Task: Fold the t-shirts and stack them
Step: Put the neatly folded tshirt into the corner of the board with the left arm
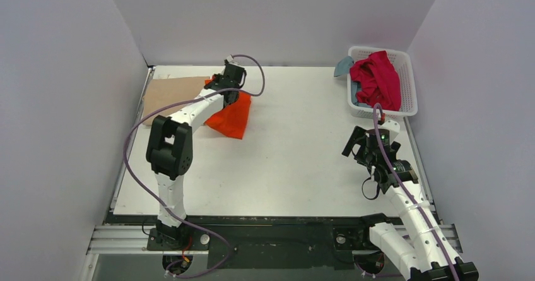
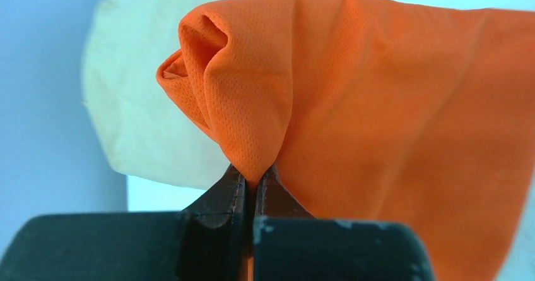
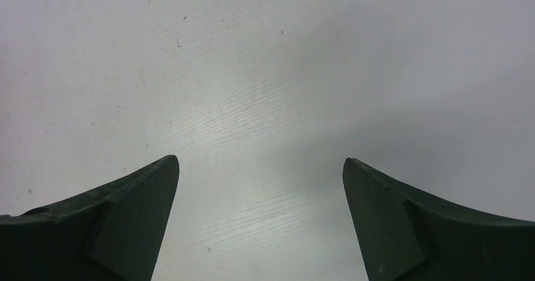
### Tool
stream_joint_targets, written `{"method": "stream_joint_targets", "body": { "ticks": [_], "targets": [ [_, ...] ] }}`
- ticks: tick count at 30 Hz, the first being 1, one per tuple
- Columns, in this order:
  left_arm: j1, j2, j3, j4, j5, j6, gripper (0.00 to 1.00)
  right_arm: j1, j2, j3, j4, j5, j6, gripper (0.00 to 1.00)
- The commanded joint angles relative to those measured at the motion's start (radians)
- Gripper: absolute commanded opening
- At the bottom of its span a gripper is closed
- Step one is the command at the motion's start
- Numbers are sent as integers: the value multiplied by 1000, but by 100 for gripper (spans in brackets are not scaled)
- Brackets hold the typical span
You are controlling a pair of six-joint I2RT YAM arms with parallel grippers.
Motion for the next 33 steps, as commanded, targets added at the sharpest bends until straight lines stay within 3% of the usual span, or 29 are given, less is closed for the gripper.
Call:
{"method": "stream_joint_targets", "body": {
  "ticks": [1, 10, 23, 33],
  "targets": [
    [65, -108, 4, 211, -40, 257, 0, -6, 16, -8, 23, 24, -22, 98],
    [169, -159, 74, 234, 111, 370, 0, -6, 77, 15, 1, 50, -27, 97],
    [260, -202, 135, 164, 261, 326, 0, -7, 112, 14, -5, 49, -23, 97],
    [405, -179, 76, 165, 601, 343, 0, -6, 131, 21, -25, 62, -20, 97]
  ]
}}
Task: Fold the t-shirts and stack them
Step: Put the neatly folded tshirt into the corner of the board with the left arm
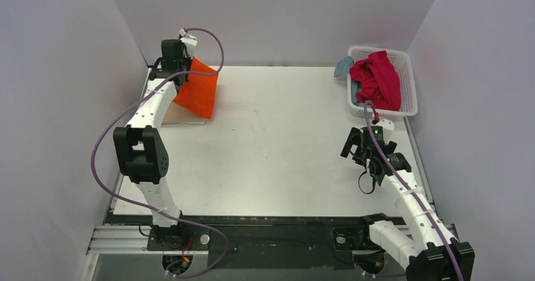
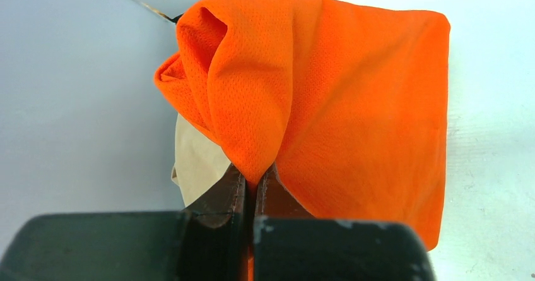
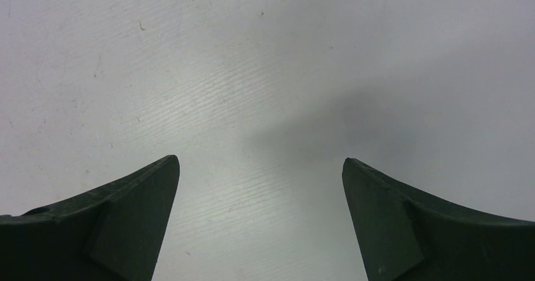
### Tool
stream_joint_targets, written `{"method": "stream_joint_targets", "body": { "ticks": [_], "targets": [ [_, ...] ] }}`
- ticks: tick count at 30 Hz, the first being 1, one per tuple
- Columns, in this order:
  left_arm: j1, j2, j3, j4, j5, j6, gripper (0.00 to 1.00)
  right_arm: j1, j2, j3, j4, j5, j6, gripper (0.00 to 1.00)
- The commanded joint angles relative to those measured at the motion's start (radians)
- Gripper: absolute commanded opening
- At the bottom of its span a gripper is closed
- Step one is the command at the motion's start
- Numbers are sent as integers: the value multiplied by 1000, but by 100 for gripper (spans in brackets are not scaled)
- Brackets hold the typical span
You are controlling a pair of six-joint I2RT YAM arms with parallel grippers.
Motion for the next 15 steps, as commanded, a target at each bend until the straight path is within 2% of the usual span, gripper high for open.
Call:
{"method": "stream_joint_targets", "body": {
  "ticks": [1, 6, 15],
  "targets": [
    [64, -6, 8, 46, 190, 4, 0, -6, 22, 26, -38, 37, 1, 97],
    [163, 84, 89, 30, 316, -25, 0, -6, 37, 43, -65, 44, 5, 97],
    [248, 202, 146, 31, 401, -84, 0, -6, 33, 81, -110, 65, 13, 97]
  ]
}}
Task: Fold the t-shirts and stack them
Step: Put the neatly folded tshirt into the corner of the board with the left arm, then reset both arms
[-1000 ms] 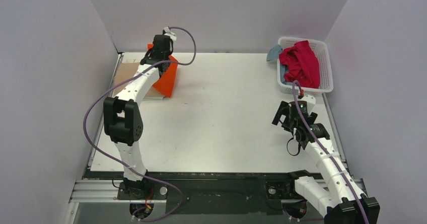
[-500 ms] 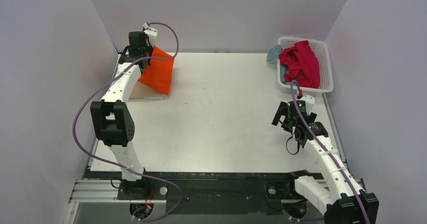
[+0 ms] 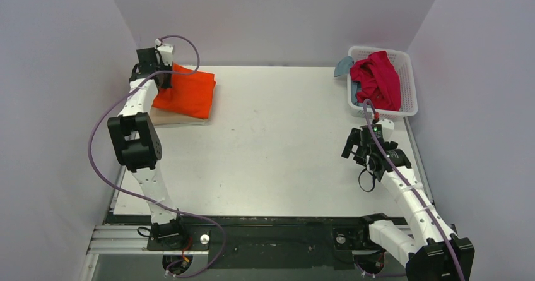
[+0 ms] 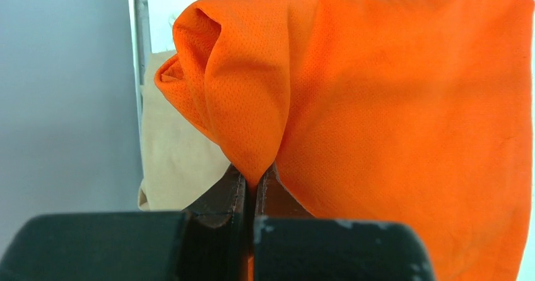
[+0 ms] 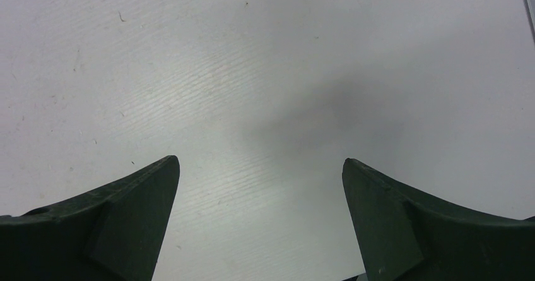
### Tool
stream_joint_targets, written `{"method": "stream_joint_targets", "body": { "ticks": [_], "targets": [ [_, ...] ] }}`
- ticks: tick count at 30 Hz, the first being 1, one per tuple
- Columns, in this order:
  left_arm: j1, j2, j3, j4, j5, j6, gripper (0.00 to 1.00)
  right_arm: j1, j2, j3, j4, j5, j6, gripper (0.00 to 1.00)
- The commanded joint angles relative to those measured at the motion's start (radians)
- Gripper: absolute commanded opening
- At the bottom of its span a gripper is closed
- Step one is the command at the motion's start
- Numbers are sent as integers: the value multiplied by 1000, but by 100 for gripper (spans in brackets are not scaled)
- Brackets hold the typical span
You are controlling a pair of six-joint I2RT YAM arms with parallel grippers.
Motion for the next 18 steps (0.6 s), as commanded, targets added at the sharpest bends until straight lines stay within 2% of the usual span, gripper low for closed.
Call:
{"method": "stream_joint_targets", "body": {
  "ticks": [1, 3, 5, 6, 7, 8, 10, 13, 15, 17, 18],
  "targets": [
    [27, 30, 90, 10, 67, -48, 0, -6, -2, 49, -47, 41, 15, 97],
    [35, 36, 97, -10, 35, -64, 0, -6, -2, 67, -59, 49, 23, 97],
    [50, 31, 92, -14, -1, -83, 43, -6, -7, 79, -69, 59, 29, 97],
    [55, 28, 94, -16, -21, -102, 75, -6, -15, 82, -72, 64, 32, 97],
    [69, 19, 98, -19, -33, -114, 81, -6, -18, 89, -77, 67, 34, 98],
    [84, 12, 110, -24, -45, -150, 85, -6, -30, 93, -79, 69, 36, 98],
    [106, -19, 139, -44, -61, -230, 86, -7, -54, 102, -85, 83, 49, 99],
    [124, -112, 161, -70, -1, -365, 87, -6, -95, 110, -96, 117, 70, 99],
    [127, -199, 114, -60, 43, -467, 87, -6, -128, 106, -97, 116, 94, 100],
    [128, -312, -5, 3, 164, -573, 87, -7, -153, 98, -97, 99, 107, 100],
    [127, -358, -128, 78, 190, -657, 87, -7, -166, 89, -98, 90, 113, 100]
  ]
}}
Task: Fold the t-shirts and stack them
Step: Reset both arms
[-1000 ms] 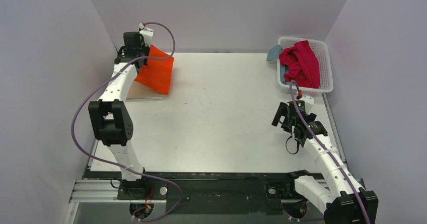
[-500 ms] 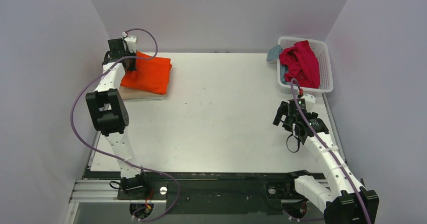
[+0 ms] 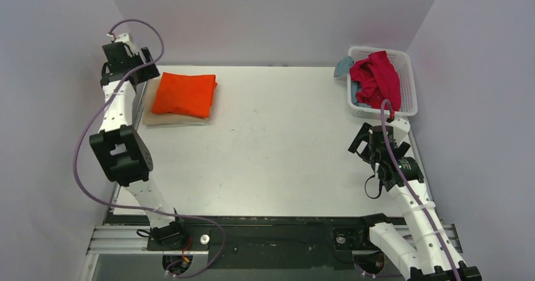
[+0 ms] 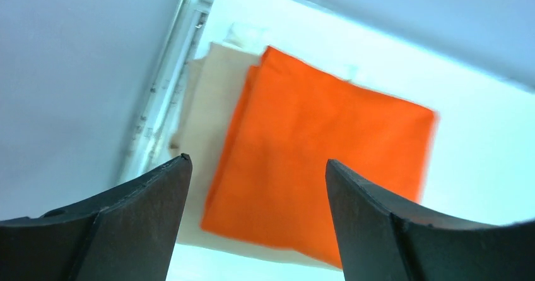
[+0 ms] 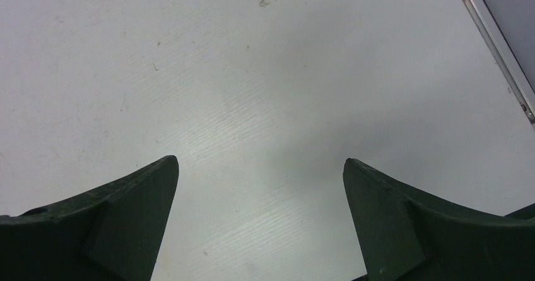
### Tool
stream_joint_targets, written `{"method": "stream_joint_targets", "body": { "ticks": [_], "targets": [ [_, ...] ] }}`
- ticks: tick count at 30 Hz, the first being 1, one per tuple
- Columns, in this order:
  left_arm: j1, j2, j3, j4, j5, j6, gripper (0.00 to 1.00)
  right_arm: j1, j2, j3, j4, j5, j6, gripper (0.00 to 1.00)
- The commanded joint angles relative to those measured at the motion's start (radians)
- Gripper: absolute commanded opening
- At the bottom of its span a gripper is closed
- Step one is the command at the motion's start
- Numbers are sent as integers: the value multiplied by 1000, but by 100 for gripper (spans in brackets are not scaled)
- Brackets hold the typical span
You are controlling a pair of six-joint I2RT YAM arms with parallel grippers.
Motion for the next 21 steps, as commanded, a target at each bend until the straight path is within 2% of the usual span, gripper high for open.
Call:
{"method": "stream_joint_targets", "body": {
  "ticks": [1, 2, 3, 5, 7, 8, 11, 13, 17, 21],
  "targets": [
    [-9, -372, -247, 187, 211, -323, 88, -8, -48, 17, -37, 3, 46, 100],
    [-11, -419, -383, 270, 228, -412, 88, -8, -54, 11, -39, -9, 43, 100],
    [-13, -512, -455, 310, 253, -488, 88, -9, -56, 8, -41, -34, 41, 100],
    [-37, -645, -694, 385, 255, -563, 88, -10, -64, 2, -47, -62, 45, 100],
    [-100, -759, -814, 376, 193, -576, 88, -10, -78, -8, -39, -80, 56, 100],
    [-172, -825, -841, 326, 160, -569, 88, -11, -89, -14, -38, -85, 63, 100],
    [-403, -925, -921, 118, -105, -586, 89, -11, -119, -26, -38, -91, 73, 100],
    [-509, -997, -990, 68, -195, -628, 89, -11, -144, -45, -32, -84, 81, 100],
    [-601, -1145, -1125, 8, -214, -677, 89, -11, -177, -91, -15, -76, 94, 100],
    [-611, -1248, -1189, -95, -242, -705, 89, -11, -182, -126, -20, -55, 112, 100]
  ]
}}
